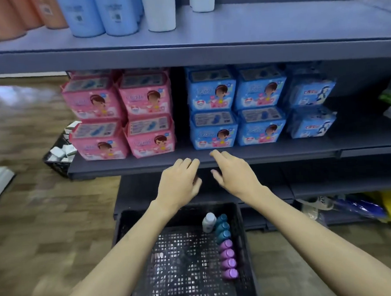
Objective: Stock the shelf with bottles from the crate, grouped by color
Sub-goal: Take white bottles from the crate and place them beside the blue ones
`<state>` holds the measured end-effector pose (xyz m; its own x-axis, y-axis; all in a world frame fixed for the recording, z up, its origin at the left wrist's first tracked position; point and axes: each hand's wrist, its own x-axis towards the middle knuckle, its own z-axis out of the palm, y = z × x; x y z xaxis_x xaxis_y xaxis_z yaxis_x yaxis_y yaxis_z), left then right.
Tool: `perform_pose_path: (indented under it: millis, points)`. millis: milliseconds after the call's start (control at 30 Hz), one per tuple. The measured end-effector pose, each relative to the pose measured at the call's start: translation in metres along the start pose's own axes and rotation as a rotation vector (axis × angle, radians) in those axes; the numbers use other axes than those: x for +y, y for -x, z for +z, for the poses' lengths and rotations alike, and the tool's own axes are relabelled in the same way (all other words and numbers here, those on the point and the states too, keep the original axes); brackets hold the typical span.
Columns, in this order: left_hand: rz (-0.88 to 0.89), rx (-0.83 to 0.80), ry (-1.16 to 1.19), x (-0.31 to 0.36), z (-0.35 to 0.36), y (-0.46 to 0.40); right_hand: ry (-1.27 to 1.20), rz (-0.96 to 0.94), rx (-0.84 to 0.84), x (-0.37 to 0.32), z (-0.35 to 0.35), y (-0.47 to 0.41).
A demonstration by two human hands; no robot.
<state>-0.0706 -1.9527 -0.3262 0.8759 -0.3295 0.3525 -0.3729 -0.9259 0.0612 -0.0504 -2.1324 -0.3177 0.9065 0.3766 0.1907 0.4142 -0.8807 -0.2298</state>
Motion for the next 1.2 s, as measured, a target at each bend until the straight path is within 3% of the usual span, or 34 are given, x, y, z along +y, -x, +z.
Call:
perform_pose_path:
  millis: [533, 700, 933, 1067, 1200]
  points:
    - [-0.23, -0.447, 0.094, 0.017, 0.145, 0.09, -0.128, 0.172, -0.511, 0.053, 0.179, 0.055]
    - [-0.344, -0.488, 0.13, 0.019, 0.198, 0.115, -0.142, 0.193, -0.645, 0.068, 0.253, 0.071]
    - [-0.416, -0.462, 0.164, -0.002, 0.275, 0.138, -0.12, 0.186, -0.567, 0.085, 0.345, 0.074]
    - [-0.428, -0.507, 0.205, -0.002, 0.298, 0.148, -0.071, 0.163, -0.495, 0.085, 0.359, 0.071]
    - [-0.418, -0.521, 0.232, 0.002, 0.304, 0.153, 0.067, 0.103, -0.542, 0.09, 0.354, 0.07]
